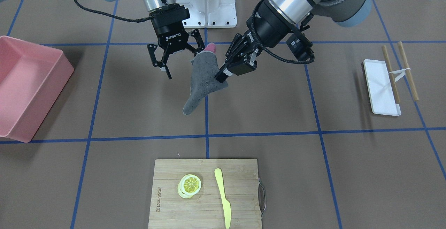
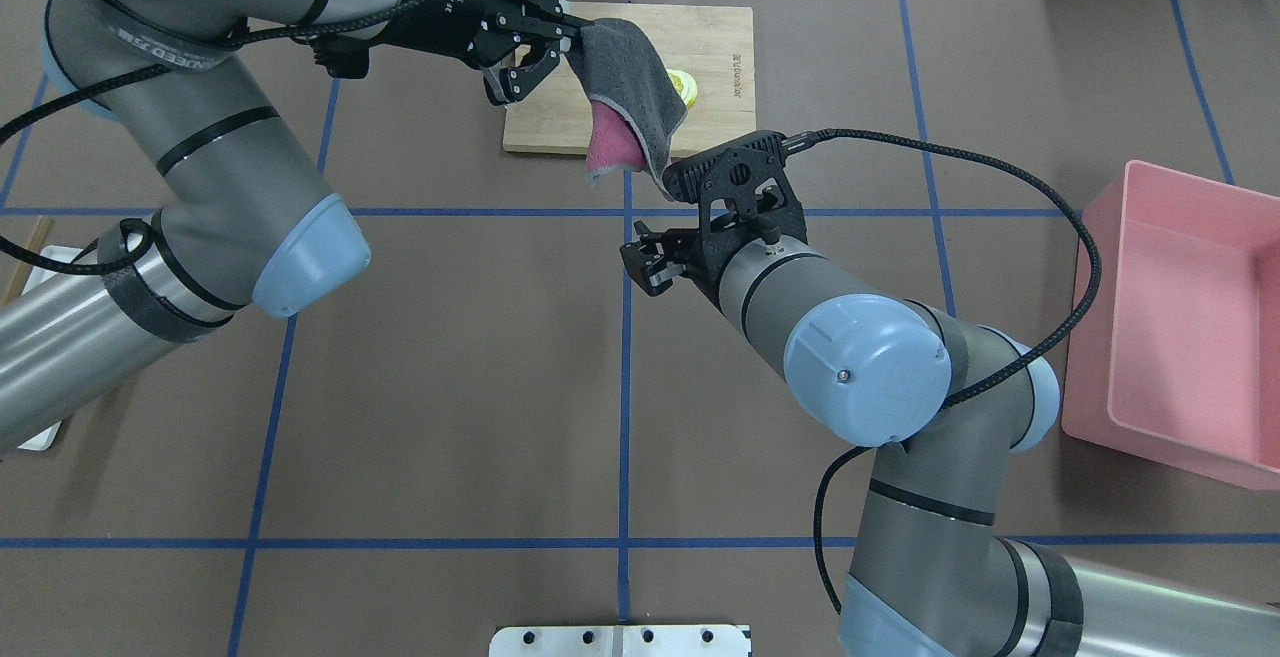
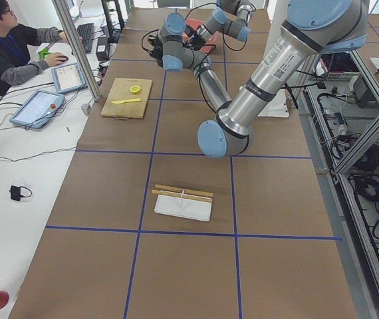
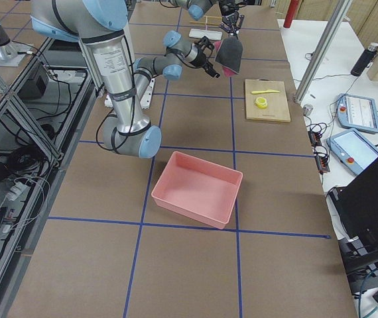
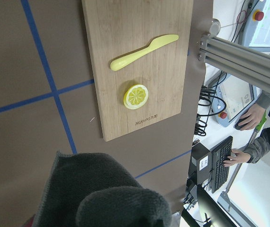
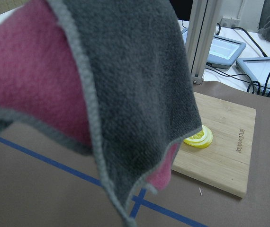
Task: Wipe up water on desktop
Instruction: 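Grasp the hanging towel edge with the right gripper below the left gripper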
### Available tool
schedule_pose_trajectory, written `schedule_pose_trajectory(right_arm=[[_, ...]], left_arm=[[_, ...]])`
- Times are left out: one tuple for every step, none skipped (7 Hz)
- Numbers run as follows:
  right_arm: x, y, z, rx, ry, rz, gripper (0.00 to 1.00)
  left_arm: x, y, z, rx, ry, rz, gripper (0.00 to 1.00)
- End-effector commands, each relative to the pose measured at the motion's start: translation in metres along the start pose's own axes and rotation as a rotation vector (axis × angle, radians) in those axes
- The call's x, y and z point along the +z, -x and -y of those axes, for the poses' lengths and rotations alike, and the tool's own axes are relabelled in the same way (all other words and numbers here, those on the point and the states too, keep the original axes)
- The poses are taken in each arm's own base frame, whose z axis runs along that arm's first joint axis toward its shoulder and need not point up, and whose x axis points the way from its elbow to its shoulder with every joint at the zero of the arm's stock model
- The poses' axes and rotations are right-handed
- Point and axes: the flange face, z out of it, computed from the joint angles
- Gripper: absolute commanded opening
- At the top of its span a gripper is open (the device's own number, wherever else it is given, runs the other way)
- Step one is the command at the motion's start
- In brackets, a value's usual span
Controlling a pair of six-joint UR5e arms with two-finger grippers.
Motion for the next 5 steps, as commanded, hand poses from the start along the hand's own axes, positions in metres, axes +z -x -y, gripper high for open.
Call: schedule_pose_trajectory(right_arm=[[0.001,0.000,-0.001,0.002,-0.006,-0.008,0.76],[0.001,0.000,-0.001,0.002,-0.007,-0.007,0.63],[0.001,0.000,-0.001,0.002,-0.007,-0.007,0.56],[0.001,0.000,-0.001,0.003,-0.008,-0.006,0.51],[0.001,-0.001,0.000,0.003,-0.009,-0.007,0.40]], left_arm=[[-0.001,0.015,-0.014,-0.001,0.031,0.017,0.00],[-0.005,0.025,-0.022,0.005,0.052,0.028,0.00],[-0.006,0.028,-0.024,0.009,0.059,0.033,0.00],[-0.005,0.031,-0.025,0.009,0.061,0.038,0.00],[-0.009,0.032,-0.027,0.011,0.068,0.038,0.00]])
